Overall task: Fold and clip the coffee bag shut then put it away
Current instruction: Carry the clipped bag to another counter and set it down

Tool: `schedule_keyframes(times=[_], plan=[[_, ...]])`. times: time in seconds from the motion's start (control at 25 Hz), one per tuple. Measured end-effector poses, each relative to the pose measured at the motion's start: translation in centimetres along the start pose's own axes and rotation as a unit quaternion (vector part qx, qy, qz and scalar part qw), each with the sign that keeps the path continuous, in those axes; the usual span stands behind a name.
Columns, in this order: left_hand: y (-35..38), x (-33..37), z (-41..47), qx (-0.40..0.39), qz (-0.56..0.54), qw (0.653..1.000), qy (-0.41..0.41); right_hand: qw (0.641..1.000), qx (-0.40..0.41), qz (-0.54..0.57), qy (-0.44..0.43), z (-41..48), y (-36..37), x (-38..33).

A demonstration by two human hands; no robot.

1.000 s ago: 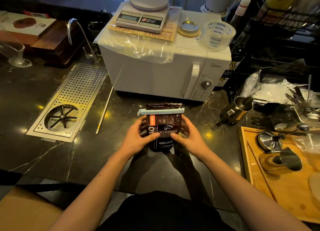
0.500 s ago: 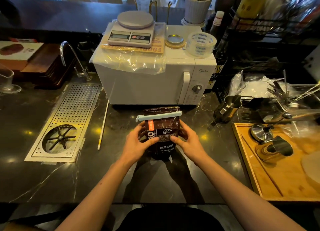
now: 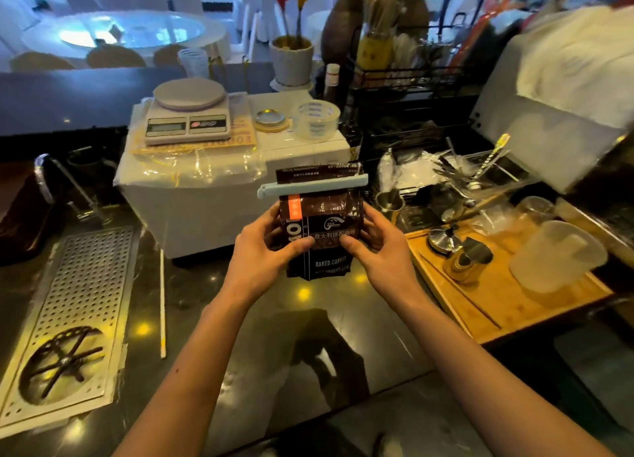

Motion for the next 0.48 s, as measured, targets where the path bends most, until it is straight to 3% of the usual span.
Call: schedule_keyframes(times=[0.24, 0.48], plan=[[7.5, 6.1, -3.8, -0.055, 0.01, 0.996, 0.066, 0.994, 0.098, -0.033, -0.03, -5.3, -9.5, -4.2], [20.9, 11.3, -11.1, -0.149, -0.006, 0.984, 0.099, 0.974, 0.207, -0.087, -0.036, -15.7, -22.5, -5.9]])
Point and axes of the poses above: each hand's wrist, its own z-axis towards the middle knuckle, its own y-axis out of the palm, x = y × z, the point moved 1 cm from there along z, towards the middle knuckle, and after that the axes turned 13 degrees about -y, right-handed, at the moved point
